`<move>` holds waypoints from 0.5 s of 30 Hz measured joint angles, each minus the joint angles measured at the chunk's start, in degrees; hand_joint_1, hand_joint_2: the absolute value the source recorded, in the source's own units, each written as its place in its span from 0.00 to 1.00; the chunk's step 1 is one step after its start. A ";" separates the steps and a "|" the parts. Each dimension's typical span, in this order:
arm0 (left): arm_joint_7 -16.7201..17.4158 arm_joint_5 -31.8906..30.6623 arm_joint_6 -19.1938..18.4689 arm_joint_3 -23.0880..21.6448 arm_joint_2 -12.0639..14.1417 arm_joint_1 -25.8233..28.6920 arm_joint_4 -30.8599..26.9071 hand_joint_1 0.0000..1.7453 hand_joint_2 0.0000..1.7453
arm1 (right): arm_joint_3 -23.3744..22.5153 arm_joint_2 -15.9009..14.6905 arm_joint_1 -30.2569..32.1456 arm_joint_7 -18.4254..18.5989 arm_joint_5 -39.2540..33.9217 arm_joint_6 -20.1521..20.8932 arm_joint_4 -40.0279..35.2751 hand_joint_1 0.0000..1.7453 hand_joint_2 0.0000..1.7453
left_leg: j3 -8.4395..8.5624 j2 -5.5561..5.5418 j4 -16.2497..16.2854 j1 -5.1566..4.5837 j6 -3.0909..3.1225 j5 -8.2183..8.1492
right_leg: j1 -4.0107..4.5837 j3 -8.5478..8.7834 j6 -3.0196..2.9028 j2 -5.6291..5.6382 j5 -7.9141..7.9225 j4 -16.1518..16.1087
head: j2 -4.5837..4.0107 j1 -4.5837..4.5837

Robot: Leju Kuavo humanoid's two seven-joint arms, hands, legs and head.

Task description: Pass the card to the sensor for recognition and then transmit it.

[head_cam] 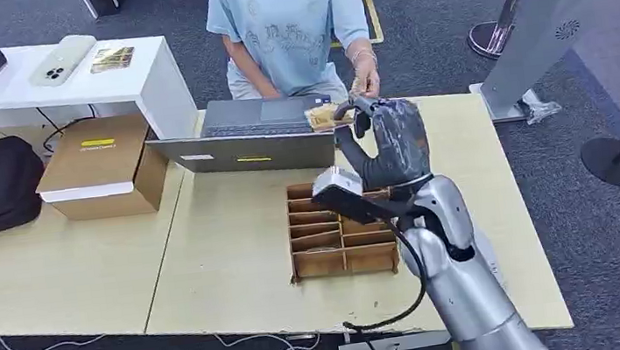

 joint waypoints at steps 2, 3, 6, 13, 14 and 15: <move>0.59 -0.37 0.63 -0.52 -0.20 -0.54 0.00 0.00 0.00 | 0.72 0.50 -3.99 1.42 0.50 -0.02 3.06 1.00 1.00 | -0.01 0.00 0.00 0.00 -0.02 0.02 | 0.00 0.00 -0.01 -0.01 0.01 0.02 | 0.00 0.04; 0.70 -0.48 0.92 -0.76 -0.42 -0.75 0.00 0.00 0.00 | 1.16 0.85 -6.16 2.21 0.68 -0.02 5.07 1.00 1.00 | -0.01 -0.01 0.00 0.00 -0.03 0.02 | 0.00 0.00 -0.06 -0.01 0.04 0.02 | 0.00 -0.02; 1.12 -0.64 1.75 -1.05 -0.70 -1.51 0.00 0.00 0.00 | 1.97 2.12 -12.28 3.46 1.09 -0.28 11.28 1.00 1.00 | -0.01 -0.01 0.00 0.01 -0.03 0.03 | 0.00 -0.01 -0.05 -0.01 0.04 0.03 | 0.00 0.02; 1.73 -1.55 3.41 -1.38 -1.07 -2.62 0.02 0.00 0.00 | 3.35 6.30 -25.83 8.25 2.36 0.94 26.86 1.00 1.00 | 0.00 0.00 0.01 0.02 -0.04 0.04 | 0.01 -0.03 -0.06 0.00 0.04 0.06 | 0.00 0.00; 1.95 -1.77 3.50 -1.44 -1.14 -2.76 0.00 0.00 0.00 | 3.43 6.87 -27.65 9.19 2.54 1.31 29.05 1.00 1.00 | 0.00 0.00 0.01 0.02 -0.04 0.04 | 0.01 -0.03 -0.06 0.00 0.04 0.06 | 0.00 0.00; 2.25 -1.88 3.58 -1.53 -1.21 -2.89 0.02 0.00 0.00 | 3.54 7.36 -29.09 9.92 2.90 1.51 31.17 1.00 1.00 | 0.00 -0.01 0.01 0.02 -0.04 0.04 | 0.01 -0.03 -0.06 0.00 0.04 0.06 | 0.00 0.00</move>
